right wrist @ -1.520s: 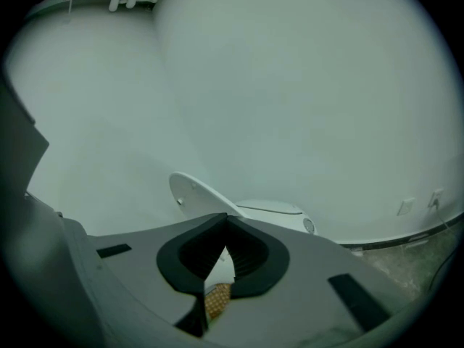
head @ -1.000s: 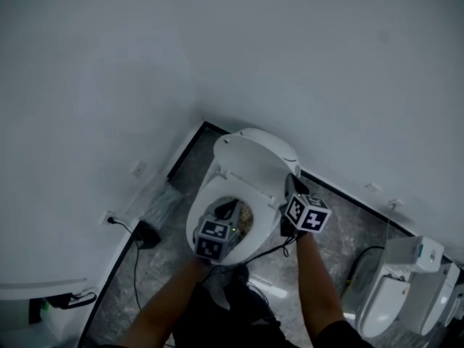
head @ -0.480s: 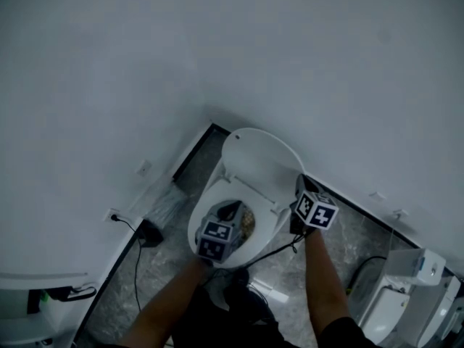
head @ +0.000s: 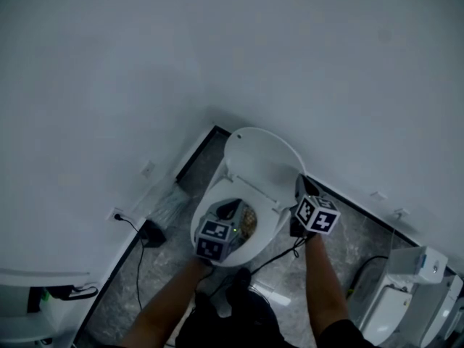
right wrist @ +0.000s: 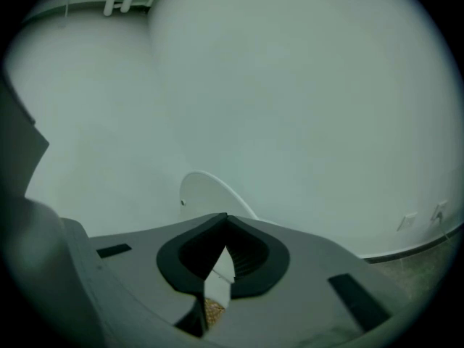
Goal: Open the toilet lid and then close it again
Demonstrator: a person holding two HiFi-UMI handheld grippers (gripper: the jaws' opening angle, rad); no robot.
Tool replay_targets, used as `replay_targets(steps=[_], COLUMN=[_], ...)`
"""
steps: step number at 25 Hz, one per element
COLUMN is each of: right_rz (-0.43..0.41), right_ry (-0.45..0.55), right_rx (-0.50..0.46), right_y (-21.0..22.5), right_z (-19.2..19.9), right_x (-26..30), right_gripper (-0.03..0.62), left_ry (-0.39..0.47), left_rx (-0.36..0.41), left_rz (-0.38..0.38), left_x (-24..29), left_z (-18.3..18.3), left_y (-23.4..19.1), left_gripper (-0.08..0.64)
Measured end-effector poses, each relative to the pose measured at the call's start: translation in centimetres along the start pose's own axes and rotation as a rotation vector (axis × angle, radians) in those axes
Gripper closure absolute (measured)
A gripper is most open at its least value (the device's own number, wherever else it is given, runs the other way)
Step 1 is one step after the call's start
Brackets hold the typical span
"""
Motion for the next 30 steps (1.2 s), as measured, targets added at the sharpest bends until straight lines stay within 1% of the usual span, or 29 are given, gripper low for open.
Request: replay_targets(steps=[3,7,9,13,18,24,27,30], right_rz=[-0.026,-0.05,-0.064,-0.096,-0.127,-0.166,-0.197,-0.221], right_ry=[0.037,0.078,0.097,0.128,0.174,0.232,0.263,0.298], right_rx=[-0.022,-0.121,-0.149,-0.17,-0.213,-0.26,-0.27,-0.289], right_y=[-1.9,-5.6,-7.5,-11.3,-16.2,-21.8,-24.6,-27.2], right_z=[-0.3,-0.5,-0.3,0.0,0.7,2.0,2.8,3.6], right_x=[-2.1,-5.5,-7.4,-11.3,-16.2,-22.1,-25.1,-28.1], right_gripper=[0.583,0.583,0.583,0.583,0.583,0.583,0.583,0.583], left_ry=[0.038,0.08,0.107,0.17,0.225,0.282,0.325,0.356], left_rx=[0.002,0.025,0.044,0.078,0.102,0.099,0.097,0.112], left_rz=[0.009,0.021,0.031,0.034,0.07,0.11,0.108,0.109], left_x=[-1.7,-5.0,-6.7,-10.4,-15.8,-22.2,-25.7,-29.0], left_z=[-0.4,-0.9,-1.0,-1.1,-0.8,0.4,1.0,1.7], left_y=[0.3,0.9,1.1,1.4,1.7,2.2,2.7,3.6], left_gripper=[0.554,0.554,0.554,0.554,0.554,0.554,0.554,0.554])
Point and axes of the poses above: the fingertips, and each gripper's own axes: x forward along the fingers, y to its right, z out of its underside, the point moved 8 cm from there along -x, backward along the fingers, and after that the axes turned 3 degrees about -x, right-handed, at the moved point
